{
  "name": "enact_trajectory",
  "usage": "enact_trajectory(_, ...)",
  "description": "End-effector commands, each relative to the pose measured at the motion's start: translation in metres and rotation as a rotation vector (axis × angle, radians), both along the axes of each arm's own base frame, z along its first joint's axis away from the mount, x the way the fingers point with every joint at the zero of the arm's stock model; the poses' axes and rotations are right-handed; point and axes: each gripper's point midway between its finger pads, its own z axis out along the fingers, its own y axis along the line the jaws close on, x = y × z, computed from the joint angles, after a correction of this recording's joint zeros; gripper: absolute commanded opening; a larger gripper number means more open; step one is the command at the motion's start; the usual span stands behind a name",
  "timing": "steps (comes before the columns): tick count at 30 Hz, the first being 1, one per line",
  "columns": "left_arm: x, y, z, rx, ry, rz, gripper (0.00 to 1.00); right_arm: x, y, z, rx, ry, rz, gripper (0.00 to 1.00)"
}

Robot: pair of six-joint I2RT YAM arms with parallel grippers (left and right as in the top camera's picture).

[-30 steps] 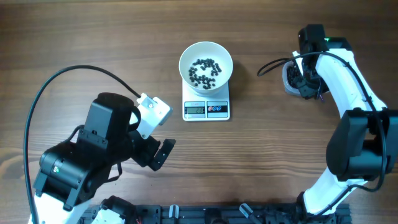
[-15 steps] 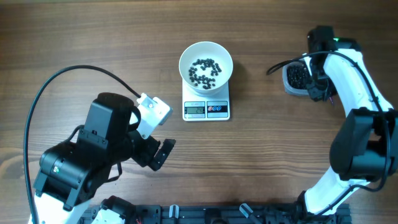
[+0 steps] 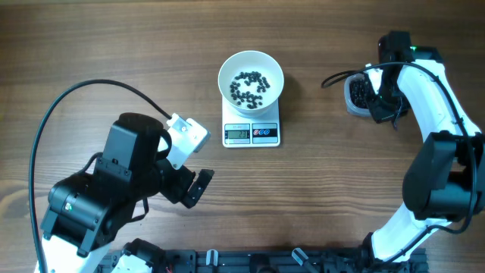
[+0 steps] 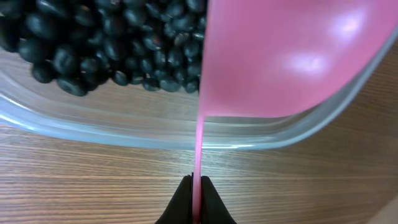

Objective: Scoop item into bowl and weigh 150g on scale
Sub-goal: 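Dip the scoop into the black beans and lift it filled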

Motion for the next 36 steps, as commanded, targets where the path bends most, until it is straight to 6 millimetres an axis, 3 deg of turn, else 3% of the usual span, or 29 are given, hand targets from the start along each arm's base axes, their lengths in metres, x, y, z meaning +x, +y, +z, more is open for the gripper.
enact_trajectory(1,0.001,0.002,0.006,-0.001,-0.022,-0.001,1.00,-0.003,0.016,-0.012,0.088,0.030,0.025,0.04)
enact_trajectory(12,0.001,0.002,0.006,-0.001,-0.022,-0.001,1.00,-0.009,0.048,-0.015,0.252,0.057,0.054,0.04)
enact_trajectory(21,0.001,0.002,0.006,-0.001,-0.022,-0.001,1.00,-0.011,0.059,-0.015,0.327,0.060,0.044,0.04)
enact_trajectory(27,0.001,0.002,0.006,-0.001,-0.022,-0.001,1.00,-0.014,0.062,-0.012,0.451,0.053,-0.019,0.04)
enact_trajectory(36,0.001,0.002,0.006,-0.001,-0.022,-0.001,1.00,-0.013,0.051,-0.007,0.591,0.011,-0.160,0.04)
